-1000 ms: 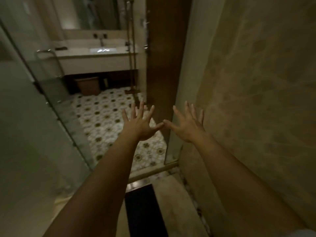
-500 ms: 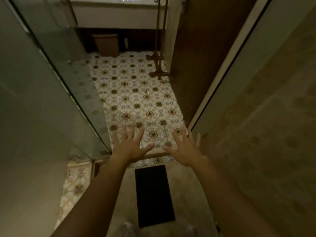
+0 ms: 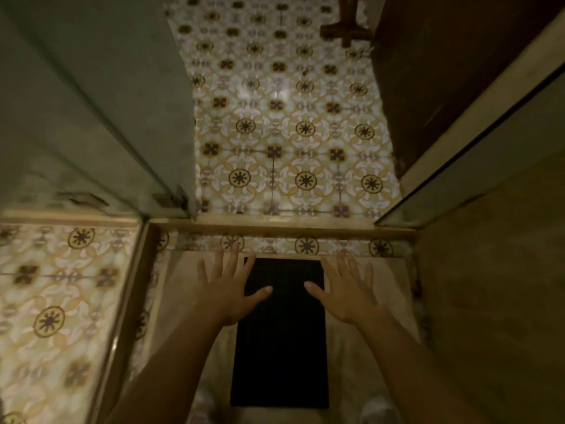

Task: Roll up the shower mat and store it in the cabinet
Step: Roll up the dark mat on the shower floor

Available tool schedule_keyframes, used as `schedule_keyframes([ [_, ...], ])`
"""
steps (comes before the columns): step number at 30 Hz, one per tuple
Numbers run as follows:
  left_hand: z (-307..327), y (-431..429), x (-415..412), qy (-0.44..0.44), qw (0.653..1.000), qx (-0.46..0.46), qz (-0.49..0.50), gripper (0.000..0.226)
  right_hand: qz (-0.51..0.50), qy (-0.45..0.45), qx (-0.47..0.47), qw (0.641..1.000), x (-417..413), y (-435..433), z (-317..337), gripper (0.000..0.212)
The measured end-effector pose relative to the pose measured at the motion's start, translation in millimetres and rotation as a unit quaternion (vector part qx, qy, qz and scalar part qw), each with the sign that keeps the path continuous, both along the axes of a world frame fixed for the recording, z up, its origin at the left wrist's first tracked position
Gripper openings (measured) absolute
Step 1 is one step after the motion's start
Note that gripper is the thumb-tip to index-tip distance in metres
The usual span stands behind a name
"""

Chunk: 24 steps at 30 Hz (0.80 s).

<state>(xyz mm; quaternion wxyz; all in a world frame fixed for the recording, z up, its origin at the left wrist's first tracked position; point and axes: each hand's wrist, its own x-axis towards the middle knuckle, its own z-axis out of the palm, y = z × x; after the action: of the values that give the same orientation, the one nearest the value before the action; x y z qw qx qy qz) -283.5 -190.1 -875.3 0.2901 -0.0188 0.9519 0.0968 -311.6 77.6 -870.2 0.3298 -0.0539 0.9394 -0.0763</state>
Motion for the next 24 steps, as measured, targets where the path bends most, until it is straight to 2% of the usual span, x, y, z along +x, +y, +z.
schedule_keyframes([
  [7,-221.7,-5.3,-41.8,0.001,0.995,-0.059,-0.075,0.091,0.043,-0.004,0.014,0.999,-28.3,4.4,-226.3,0.084],
  [12,-323.1,1.1,-70.6,0.007,0.991,-0.063,-0.120,0.086,0.073,0.026,0.006,0.997,-54.7,5.2,-326.7,0.081],
  [18,-350.9,2.9,-79.1,0.023,0.987,-0.050,-0.149,0.079,0.111,0.107,-0.018,0.988,-67.5,12.6,-358.7,0.069],
  [20,-339.2,-1.0,-79.3,0.089,0.983,-0.031,-0.160,0.063,0.134,0.162,-0.035,0.977,-70.1,16.1,-350.7,0.051],
  [22,-326.5,-8.4,-85.7,0.150,0.971,0.001,-0.188,0.037,0.140,0.187,-0.062,0.970,-79.1,18.6,-338.8,0.029],
  [24,-317.8,-16.0,-91.0,0.149,0.974,0.036,-0.166,0.023,0.130,0.179,-0.082,0.972,-87.2,21.9,-328.7,0.021],
])
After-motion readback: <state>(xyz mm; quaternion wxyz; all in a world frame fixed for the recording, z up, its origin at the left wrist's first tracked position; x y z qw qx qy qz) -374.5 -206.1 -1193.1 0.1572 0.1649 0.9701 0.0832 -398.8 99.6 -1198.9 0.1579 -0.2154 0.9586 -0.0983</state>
